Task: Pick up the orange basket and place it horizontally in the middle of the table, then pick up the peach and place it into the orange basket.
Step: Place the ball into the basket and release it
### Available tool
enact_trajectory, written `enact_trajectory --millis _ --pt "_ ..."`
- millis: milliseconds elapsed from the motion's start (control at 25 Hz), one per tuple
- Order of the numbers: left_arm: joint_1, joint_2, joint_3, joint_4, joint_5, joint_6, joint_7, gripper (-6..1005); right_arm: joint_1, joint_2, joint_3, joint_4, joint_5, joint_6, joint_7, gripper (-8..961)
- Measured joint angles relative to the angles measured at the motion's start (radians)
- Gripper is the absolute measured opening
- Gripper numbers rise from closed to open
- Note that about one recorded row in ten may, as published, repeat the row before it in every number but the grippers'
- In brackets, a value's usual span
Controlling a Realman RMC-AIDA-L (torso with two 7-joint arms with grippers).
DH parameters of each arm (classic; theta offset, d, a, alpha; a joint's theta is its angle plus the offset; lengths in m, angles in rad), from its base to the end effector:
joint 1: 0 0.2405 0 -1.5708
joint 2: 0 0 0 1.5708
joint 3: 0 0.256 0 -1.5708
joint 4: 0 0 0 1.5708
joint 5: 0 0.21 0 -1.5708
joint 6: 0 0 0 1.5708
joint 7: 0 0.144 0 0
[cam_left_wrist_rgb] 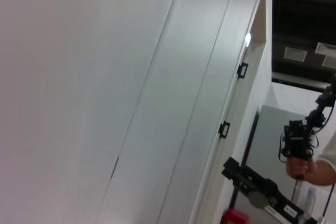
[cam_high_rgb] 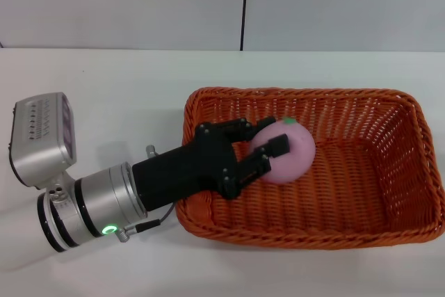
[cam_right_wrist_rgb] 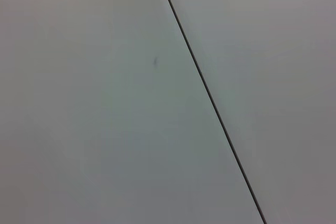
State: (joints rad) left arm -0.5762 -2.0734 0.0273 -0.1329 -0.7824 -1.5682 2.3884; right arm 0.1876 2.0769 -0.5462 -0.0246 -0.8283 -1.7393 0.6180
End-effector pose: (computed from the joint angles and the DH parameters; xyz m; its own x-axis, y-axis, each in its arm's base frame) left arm -0.2248 0.2629 -0.0923 0.5319 0.2530 0.8082 0.4251 -0.9052 0.0036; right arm 0.3662 0.2136 0.0551 0.3994 0.3378 -0.8523 -0.8825 -0.1101 -0.4572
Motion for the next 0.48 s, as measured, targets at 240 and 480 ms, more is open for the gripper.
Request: enact_trajectory --millis 240,480 --pt "0.011 0.0 -0.006 -0.008 0.004 0.009 0.01 362 0.006 -0.001 0.0 -0.006 0.0 0.02 0.0 518" --pt "0.04 0.005 -0.034 -0.002 -0.003 -0.002 0.048 597 0.012 -0.003 0.003 -0.008 0.0 0.029 0.0 517"
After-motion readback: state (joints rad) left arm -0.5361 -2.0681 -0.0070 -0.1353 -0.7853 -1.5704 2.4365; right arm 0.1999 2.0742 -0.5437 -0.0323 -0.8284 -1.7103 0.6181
